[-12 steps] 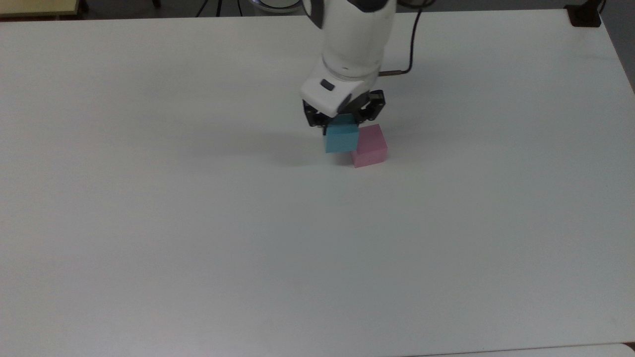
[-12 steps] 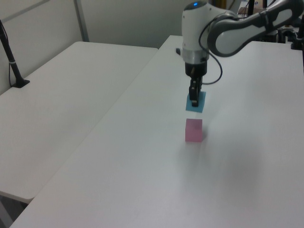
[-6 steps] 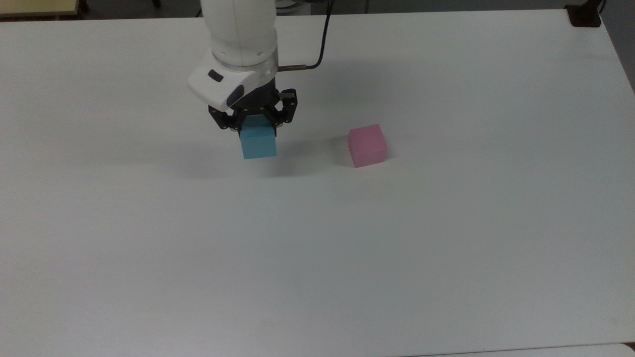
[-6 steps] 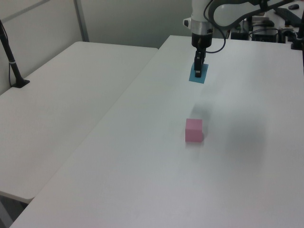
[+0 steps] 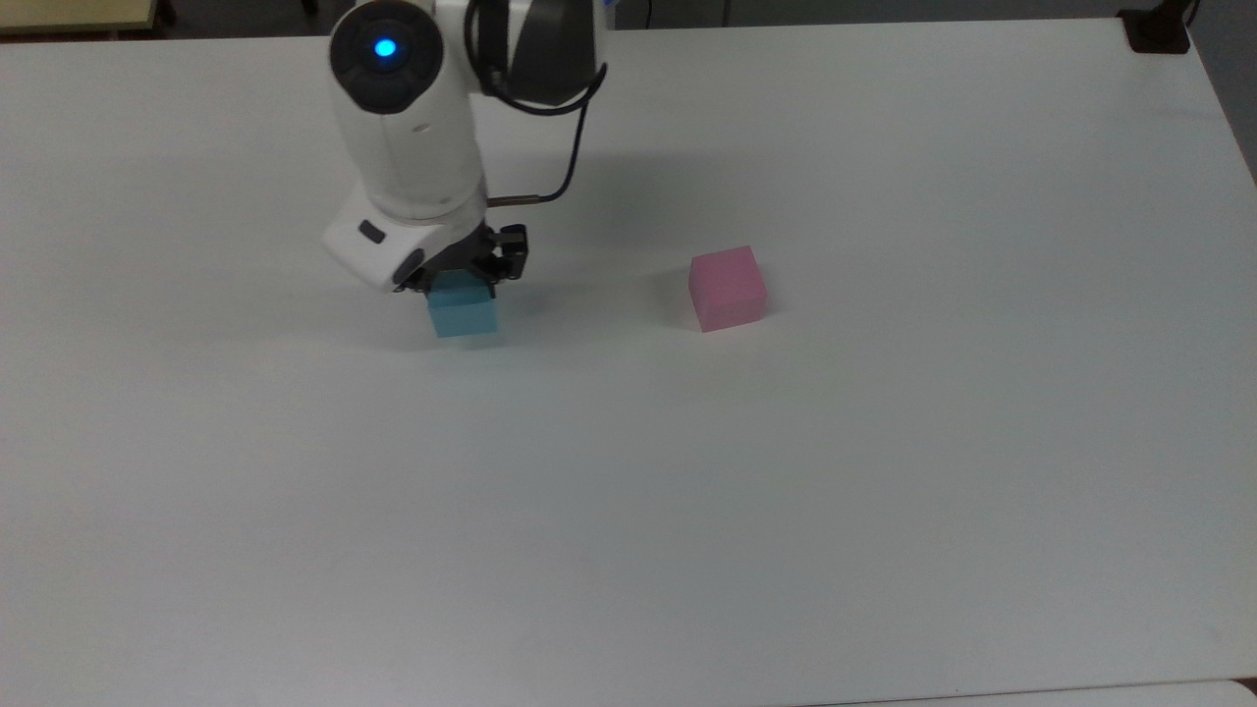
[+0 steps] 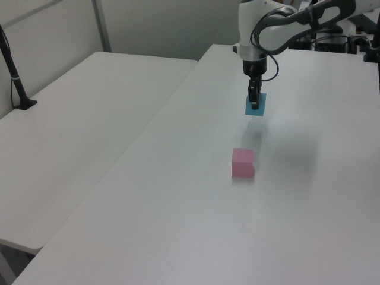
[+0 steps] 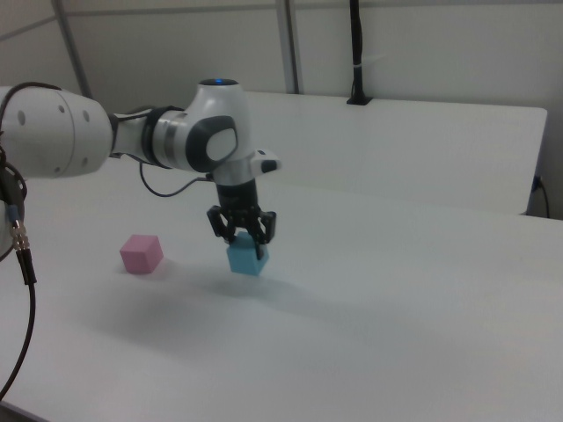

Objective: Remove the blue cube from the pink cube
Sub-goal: 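Carry the light blue cube away from the pink cube and lower it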

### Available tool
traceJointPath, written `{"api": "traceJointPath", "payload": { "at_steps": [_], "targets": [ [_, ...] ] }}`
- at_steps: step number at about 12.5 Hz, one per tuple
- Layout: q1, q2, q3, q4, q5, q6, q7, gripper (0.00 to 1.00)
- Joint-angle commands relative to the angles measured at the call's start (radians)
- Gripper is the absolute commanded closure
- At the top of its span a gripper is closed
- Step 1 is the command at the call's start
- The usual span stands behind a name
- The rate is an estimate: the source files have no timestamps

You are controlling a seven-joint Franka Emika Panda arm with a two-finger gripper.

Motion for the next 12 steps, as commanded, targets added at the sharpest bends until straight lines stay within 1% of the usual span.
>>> {"api": "traceJointPath", "payload": {
  "at_steps": [1,3,5,8,9,10,11,12],
  "targets": [
    [-0.034,-0.006,-0.029,0.011,-0.011,0.007,-0.096,0.71],
    [-0.038,0.004,-0.032,0.009,-0.012,0.01,-0.101,0.71],
    [-0.043,0.033,-0.032,0.008,-0.014,0.086,-0.093,0.68],
    [-0.043,0.067,-0.032,0.006,-0.017,0.131,-0.09,0.68],
    [-0.043,0.078,-0.035,0.006,-0.015,0.134,-0.089,0.65],
    [-0.045,0.08,-0.035,0.006,-0.014,0.135,-0.087,0.32],
    [-0.049,0.078,-0.038,0.008,-0.014,0.135,-0.057,0.0],
    [-0.051,0.075,-0.038,0.008,-0.015,0.134,-0.037,0.0]
  ]
}}
